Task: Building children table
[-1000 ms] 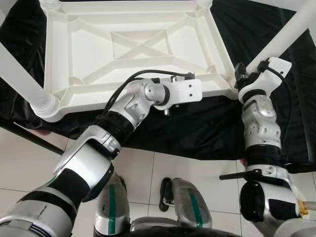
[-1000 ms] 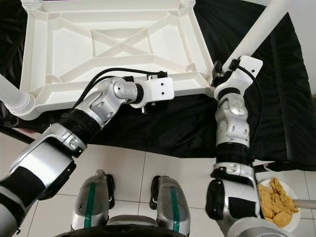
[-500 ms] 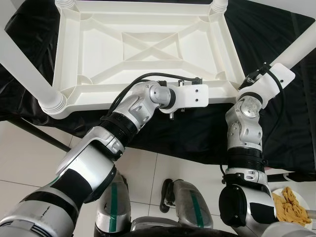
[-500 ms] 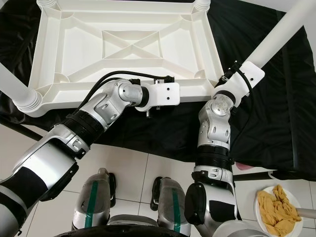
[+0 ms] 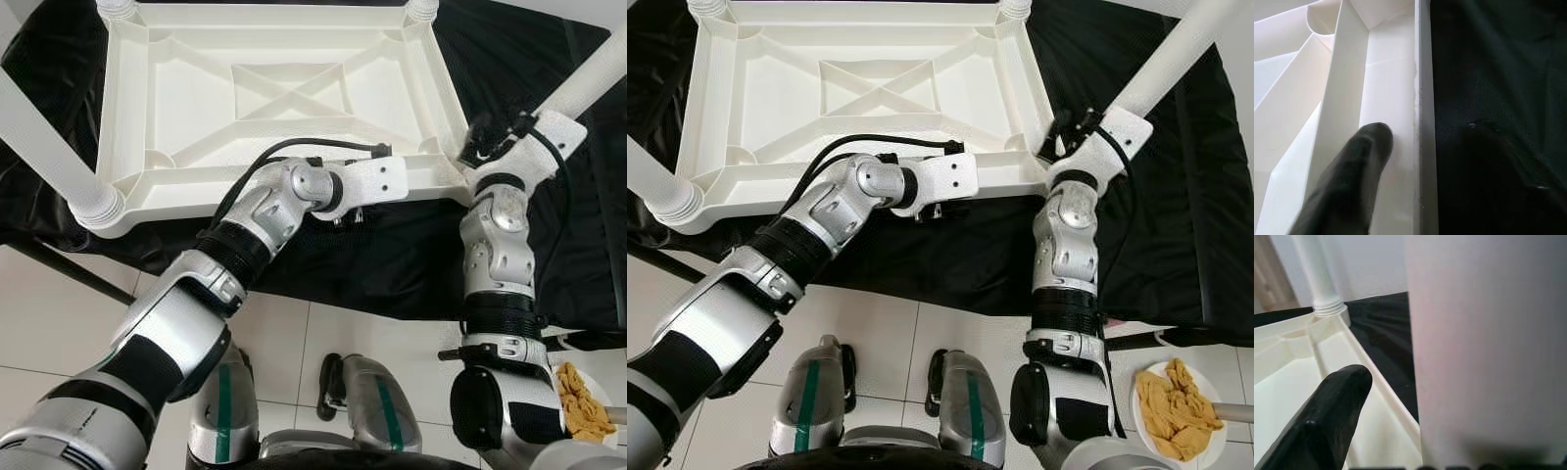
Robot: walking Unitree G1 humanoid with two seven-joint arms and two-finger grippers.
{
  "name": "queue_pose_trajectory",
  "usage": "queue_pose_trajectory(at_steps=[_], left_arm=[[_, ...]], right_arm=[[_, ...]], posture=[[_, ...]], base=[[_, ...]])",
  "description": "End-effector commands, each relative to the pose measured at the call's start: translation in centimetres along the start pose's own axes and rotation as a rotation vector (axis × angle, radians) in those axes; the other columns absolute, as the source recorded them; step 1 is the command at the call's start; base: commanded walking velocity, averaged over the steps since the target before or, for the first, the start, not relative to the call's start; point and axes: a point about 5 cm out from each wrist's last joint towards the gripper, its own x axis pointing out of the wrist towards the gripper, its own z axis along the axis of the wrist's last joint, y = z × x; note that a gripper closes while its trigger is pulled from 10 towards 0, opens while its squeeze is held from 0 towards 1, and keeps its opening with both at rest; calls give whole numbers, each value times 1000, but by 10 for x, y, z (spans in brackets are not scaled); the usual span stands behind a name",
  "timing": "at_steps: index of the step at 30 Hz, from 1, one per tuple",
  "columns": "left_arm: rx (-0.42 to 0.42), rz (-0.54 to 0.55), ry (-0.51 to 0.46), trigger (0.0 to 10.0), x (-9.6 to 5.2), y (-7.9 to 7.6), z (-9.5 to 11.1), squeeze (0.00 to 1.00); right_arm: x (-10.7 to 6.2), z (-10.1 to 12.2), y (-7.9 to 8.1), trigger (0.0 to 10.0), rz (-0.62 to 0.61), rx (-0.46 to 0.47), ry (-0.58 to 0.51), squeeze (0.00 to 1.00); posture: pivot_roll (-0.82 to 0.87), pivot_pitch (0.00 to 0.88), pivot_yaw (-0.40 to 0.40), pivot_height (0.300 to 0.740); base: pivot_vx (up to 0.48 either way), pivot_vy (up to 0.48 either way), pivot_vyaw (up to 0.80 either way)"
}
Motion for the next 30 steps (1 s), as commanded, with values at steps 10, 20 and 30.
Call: queue_pose_trajectory(at_steps=[10, 20, 30], left_arm=[[-41, -49, 37, 10000, -9, -2, -12, 0], [-102, 13, 57, 10000, -23, 0, -26, 0], [-100, 78, 120, 10000, -35, 4, -39, 0]], right_arm=[[4, 4, -17, 10000, 295, 48, -23, 0], [6, 10, -29, 10000, 439, 53, -26, 0], [7, 12, -36, 10000, 485, 63, -29, 0]], posture=[[72, 45, -74, 740], [75, 48, -68, 740], [76, 44, -66, 740]], base=[[0, 0, 0], [0, 0, 0], [0, 0, 0]])
